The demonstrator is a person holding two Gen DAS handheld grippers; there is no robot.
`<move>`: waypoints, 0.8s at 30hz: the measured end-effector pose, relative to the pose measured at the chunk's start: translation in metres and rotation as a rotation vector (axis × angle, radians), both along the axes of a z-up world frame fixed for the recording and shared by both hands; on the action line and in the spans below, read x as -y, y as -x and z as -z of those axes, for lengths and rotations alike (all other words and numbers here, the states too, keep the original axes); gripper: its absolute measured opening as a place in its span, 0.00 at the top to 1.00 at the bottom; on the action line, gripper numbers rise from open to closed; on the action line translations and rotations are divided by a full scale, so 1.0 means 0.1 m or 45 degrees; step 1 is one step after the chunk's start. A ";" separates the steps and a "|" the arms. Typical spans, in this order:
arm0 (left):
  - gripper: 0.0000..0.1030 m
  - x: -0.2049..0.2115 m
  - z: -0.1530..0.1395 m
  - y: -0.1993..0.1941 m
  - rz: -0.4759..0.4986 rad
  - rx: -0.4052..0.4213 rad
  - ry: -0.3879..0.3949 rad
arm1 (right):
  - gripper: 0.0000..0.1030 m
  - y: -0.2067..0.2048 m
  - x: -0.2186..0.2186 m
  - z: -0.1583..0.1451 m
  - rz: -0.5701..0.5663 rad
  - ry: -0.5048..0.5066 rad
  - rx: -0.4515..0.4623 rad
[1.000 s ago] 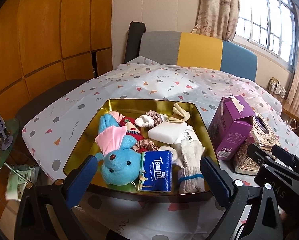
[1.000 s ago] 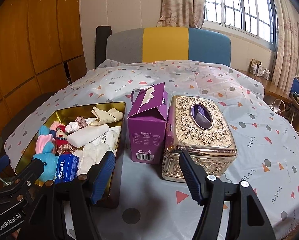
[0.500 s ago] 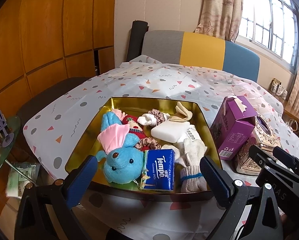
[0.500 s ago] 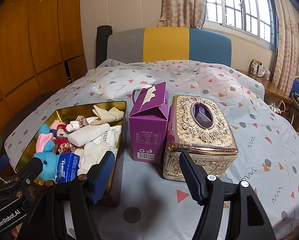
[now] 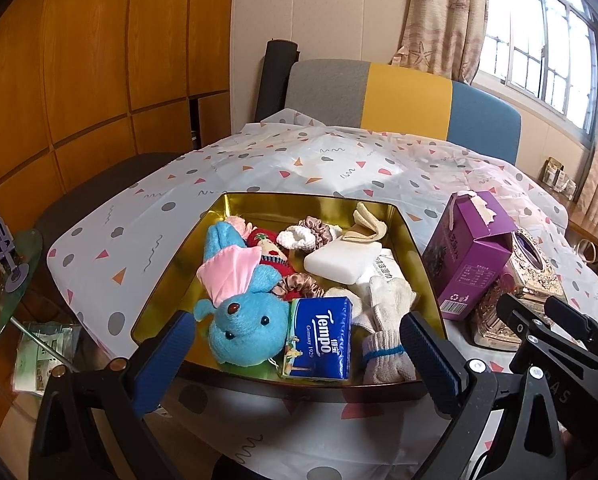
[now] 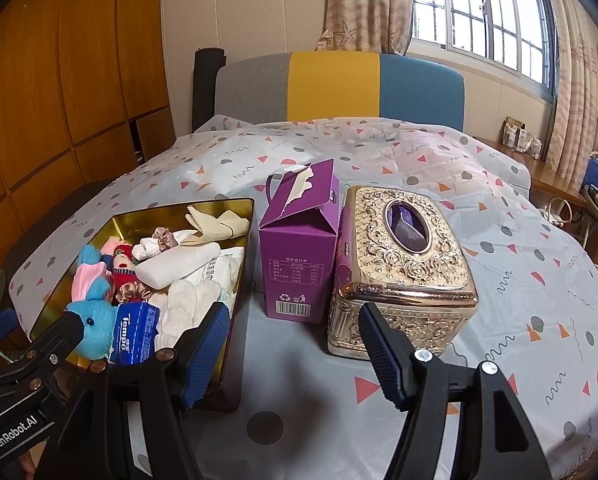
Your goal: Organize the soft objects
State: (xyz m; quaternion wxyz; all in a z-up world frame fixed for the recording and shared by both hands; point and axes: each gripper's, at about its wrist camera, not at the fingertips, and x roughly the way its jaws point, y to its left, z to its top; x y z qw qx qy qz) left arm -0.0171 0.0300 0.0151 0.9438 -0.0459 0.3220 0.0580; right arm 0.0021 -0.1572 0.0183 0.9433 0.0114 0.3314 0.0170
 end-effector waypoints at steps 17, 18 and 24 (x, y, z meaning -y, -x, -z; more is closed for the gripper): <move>0.00 -0.01 0.02 0.01 -0.010 -0.016 0.011 | 0.34 0.01 -0.01 0.01 -0.002 0.004 -0.006; 0.00 0.00 0.02 0.01 -0.008 -0.017 0.004 | 0.34 0.01 -0.01 0.01 -0.003 0.004 -0.006; 0.01 0.01 0.05 -0.02 0.018 -0.036 0.004 | 0.34 0.02 0.01 0.04 -0.005 0.006 -0.013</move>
